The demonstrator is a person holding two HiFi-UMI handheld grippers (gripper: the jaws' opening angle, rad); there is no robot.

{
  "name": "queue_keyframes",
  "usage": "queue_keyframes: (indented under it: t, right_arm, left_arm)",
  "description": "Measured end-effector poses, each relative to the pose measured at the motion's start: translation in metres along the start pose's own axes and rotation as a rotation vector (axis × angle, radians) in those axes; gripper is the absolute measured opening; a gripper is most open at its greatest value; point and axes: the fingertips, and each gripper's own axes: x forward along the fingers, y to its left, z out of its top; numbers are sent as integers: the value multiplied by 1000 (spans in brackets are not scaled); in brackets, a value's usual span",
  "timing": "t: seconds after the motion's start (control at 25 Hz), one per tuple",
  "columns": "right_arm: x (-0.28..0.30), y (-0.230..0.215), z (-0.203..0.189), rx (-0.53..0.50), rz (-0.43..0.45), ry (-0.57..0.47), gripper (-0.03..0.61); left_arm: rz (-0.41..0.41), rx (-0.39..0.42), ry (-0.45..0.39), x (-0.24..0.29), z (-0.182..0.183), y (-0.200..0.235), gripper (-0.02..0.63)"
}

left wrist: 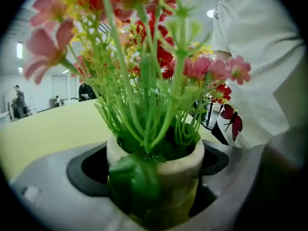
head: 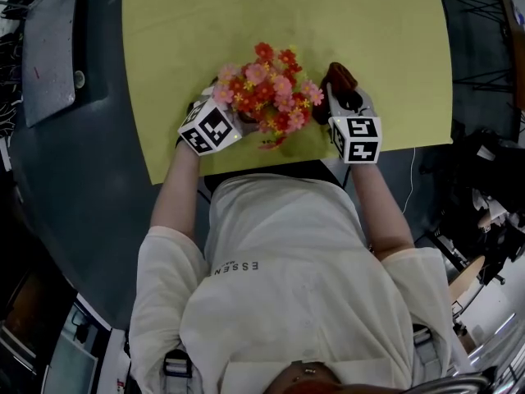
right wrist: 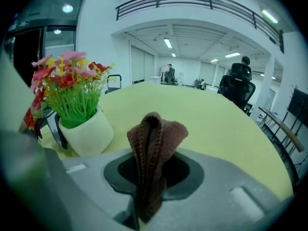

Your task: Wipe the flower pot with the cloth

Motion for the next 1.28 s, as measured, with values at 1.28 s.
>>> queue_keyframes:
  t: [1.28]
  right_arm:
    - [-65, 158, 98, -175, 536, -370, 61]
  left_arm:
    - [419, -271, -206, -76, 169, 45, 552]
